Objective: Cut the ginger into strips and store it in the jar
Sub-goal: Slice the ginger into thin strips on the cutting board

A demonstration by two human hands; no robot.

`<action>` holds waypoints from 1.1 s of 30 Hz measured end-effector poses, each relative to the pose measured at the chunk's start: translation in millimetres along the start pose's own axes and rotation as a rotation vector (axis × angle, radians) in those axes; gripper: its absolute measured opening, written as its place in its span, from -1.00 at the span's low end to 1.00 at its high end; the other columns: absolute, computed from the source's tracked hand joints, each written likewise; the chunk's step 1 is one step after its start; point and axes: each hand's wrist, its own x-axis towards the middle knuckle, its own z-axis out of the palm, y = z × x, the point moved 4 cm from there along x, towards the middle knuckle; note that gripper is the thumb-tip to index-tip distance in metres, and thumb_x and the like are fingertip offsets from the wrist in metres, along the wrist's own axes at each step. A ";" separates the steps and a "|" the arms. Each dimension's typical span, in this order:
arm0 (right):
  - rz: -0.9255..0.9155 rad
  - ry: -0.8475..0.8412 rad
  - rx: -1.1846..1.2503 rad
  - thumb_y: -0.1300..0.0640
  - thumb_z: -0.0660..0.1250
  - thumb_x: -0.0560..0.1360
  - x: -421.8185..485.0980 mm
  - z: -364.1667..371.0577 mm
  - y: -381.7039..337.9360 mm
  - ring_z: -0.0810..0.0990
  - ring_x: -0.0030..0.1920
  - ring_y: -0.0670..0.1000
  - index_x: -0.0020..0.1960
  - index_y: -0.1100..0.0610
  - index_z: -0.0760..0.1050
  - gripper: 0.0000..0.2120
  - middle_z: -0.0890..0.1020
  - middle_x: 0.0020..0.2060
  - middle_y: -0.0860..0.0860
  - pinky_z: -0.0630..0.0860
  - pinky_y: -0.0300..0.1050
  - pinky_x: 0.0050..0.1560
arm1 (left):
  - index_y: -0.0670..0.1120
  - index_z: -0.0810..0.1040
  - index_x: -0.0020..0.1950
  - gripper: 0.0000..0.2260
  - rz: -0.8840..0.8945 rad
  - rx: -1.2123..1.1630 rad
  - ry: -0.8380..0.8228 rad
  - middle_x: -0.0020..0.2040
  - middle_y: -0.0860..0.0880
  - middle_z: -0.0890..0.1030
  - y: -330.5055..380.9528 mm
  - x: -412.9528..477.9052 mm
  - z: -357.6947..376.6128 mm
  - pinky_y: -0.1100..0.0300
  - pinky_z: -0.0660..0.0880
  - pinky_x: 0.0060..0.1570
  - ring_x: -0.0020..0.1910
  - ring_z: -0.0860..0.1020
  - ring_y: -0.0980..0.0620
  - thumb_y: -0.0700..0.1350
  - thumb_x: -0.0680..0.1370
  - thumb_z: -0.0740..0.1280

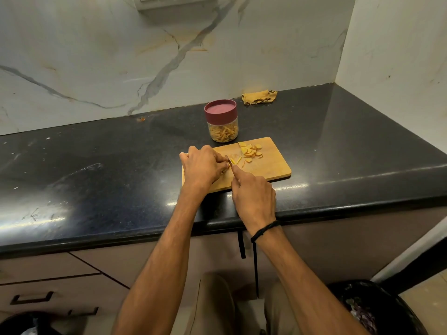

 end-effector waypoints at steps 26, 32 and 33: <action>0.150 0.005 0.023 0.02 0.09 0.67 -25.3 -20.1 20.0 0.42 -0.26 -0.07 0.51 -0.06 0.22 -0.59 0.51 -0.22 -0.02 0.31 -0.21 -0.26 | 0.09 0.69 0.17 -0.78 -0.042 -0.108 0.035 0.17 0.03 0.63 -3.0 -4.5 -7.9 0.07 0.15 0.07 0.19 0.34 -0.03 0.08 0.57 0.41; 0.136 0.004 0.016 0.02 0.09 0.67 -22.9 -11.9 16.6 0.42 -0.28 -0.07 0.53 -0.06 0.19 -0.57 0.50 -0.24 -0.02 0.29 -0.19 -0.27 | 0.09 0.71 0.14 -0.76 -0.020 -0.123 0.023 0.21 0.05 0.60 4.0 -4.1 -5.4 0.07 0.15 0.07 0.18 0.31 -0.03 0.13 0.52 0.45; 0.128 0.012 0.016 0.01 0.09 0.67 -22.9 -12.0 15.6 0.42 -0.28 -0.06 0.52 -0.06 0.20 -0.57 0.50 -0.25 -0.02 0.28 -0.19 -0.27 | 0.09 0.71 0.13 -0.76 -0.027 -0.136 0.024 0.21 0.04 0.60 3.8 -3.1 -5.3 0.07 0.15 0.07 0.18 0.30 -0.03 0.13 0.51 0.46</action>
